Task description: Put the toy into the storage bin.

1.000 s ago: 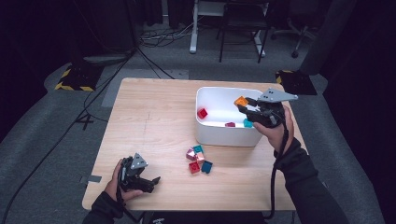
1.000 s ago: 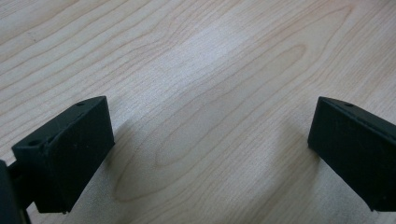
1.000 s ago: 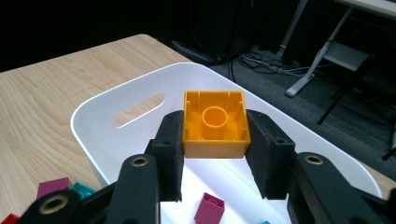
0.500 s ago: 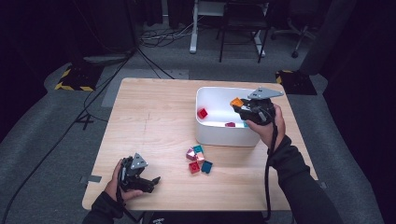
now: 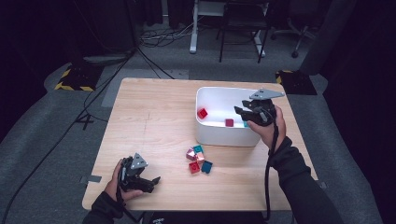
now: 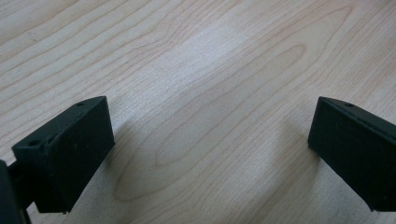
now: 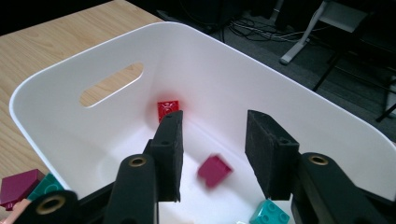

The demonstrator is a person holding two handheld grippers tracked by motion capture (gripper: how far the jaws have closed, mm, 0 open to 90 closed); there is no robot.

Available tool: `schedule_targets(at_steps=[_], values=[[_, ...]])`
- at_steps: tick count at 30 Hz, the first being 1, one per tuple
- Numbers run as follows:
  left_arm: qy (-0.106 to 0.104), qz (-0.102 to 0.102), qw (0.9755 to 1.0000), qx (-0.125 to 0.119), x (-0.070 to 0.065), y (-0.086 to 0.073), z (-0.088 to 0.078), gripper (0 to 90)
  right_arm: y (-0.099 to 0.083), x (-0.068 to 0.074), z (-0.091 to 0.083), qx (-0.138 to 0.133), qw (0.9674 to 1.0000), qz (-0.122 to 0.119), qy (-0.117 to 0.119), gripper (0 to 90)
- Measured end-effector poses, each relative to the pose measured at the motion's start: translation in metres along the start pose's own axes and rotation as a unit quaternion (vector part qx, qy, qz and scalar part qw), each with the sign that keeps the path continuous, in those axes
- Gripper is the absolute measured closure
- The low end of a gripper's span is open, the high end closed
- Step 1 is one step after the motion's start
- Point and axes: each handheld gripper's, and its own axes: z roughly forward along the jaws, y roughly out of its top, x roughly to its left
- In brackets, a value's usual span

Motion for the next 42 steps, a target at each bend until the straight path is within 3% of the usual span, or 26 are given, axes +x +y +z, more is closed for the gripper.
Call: schedule_targets(at_steps=[2,19,26,34,42], values=[[0.000,0.001,1.0000,-0.001,0.000,0.000,0.000,0.5,0.000,0.001,-0.003,-0.001,0.9999,-0.001,-0.011,57.9],[0.001,0.000,1.0000,0.000,0.000,0.000,0.000,0.5,-0.015,0.013,-0.047,-0.041,0.9989,-0.015,0.013,49.1],[0.001,0.001,1.0000,-0.001,0.000,0.000,0.000,0.5,-0.025,0.022,-0.061,-0.055,0.9977,-0.016,0.035,47.8],[0.000,0.000,1.0000,0.000,0.000,0.000,0.000,0.5,-0.039,0.037,-0.066,-0.068,0.9952,-0.028,0.065,45.6],[0.001,0.000,1.0000,-0.001,0.000,0.000,0.000,0.5,-0.061,0.054,-0.058,-0.067,0.9932,-0.034,0.089,41.6]])
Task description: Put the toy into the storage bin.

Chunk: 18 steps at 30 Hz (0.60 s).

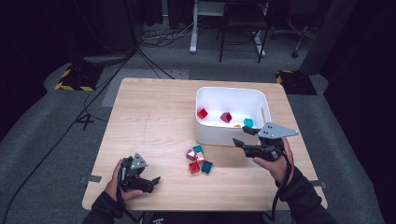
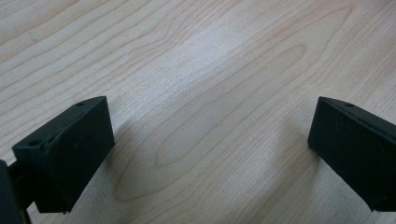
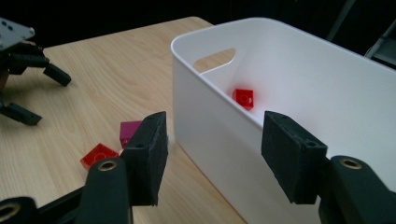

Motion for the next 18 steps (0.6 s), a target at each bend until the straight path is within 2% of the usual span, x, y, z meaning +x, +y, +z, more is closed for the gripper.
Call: schedule_targets(at_steps=[3,8,12,18], values=[[0.001,0.000,1.0000,-0.002,0.000,0.000,0.000,0.5,-0.013,0.004,0.007,0.009,1.0000,0.000,0.002,37.3],[0.005,0.002,1.0000,-0.002,0.000,0.000,0.000,0.5,-0.034,0.009,0.022,0.023,0.9995,0.005,0.021,35.6],[0.000,-0.001,1.0000,-0.002,0.000,0.000,0.000,0.5,-0.044,0.018,0.035,0.039,0.9988,0.003,0.031,33.6],[0.004,0.001,1.0000,-0.002,0.000,0.000,0.000,0.5,-0.058,0.028,0.051,0.054,0.9973,0.004,0.049,32.6]])
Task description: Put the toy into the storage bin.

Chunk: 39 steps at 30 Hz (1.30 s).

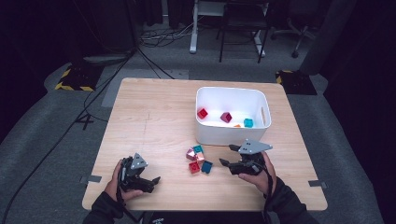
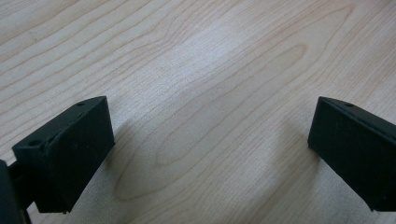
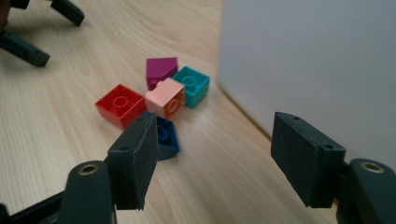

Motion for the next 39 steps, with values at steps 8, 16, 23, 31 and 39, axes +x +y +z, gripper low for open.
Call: schedule_targets(at_steps=[8,16,23,31,39], values=[[-0.004,-0.002,1.0000,0.000,0.000,0.000,0.000,0.5,-0.010,0.021,0.021,0.017,0.9987,-0.020,0.043,32.4],[-0.004,-0.002,1.0000,0.000,0.000,0.000,0.000,0.5,-0.017,0.032,0.039,0.033,0.9968,-0.025,0.068,33.1],[-0.005,-0.003,1.0000,0.000,0.000,0.000,0.000,0.5,-0.019,0.030,0.057,0.053,0.9959,-0.012,0.072,33.3],[-0.005,-0.003,1.0000,0.000,0.000,0.000,0.000,0.5,-0.015,0.030,0.068,0.070,0.9955,-0.019,0.061,34.7],[-0.005,-0.003,1.0000,0.001,0.000,0.000,0.000,0.5,-0.016,0.032,0.067,0.062,0.9960,-0.021,0.061,47.9]])
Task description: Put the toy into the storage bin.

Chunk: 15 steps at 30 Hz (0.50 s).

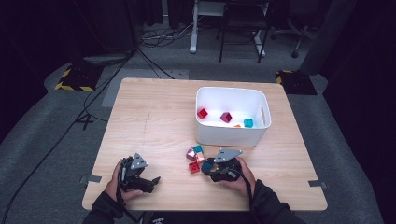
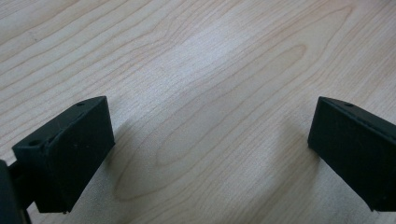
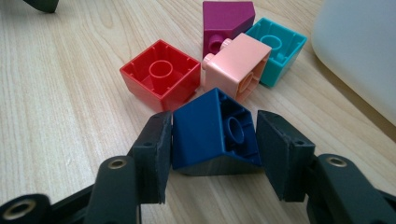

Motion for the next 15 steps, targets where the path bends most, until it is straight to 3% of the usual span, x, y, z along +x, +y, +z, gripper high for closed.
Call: schedule_targets(at_steps=[8,15], values=[[0.000,0.000,1.0000,0.001,0.000,0.000,0.000,0.6,-0.002,0.000,-0.004,-0.003,0.9999,-0.005,-0.010,48.3],[-0.001,0.000,1.0000,0.001,0.000,0.000,0.000,0.6,-0.006,-0.004,-0.017,-0.014,0.9998,0.007,-0.013,48.3]])
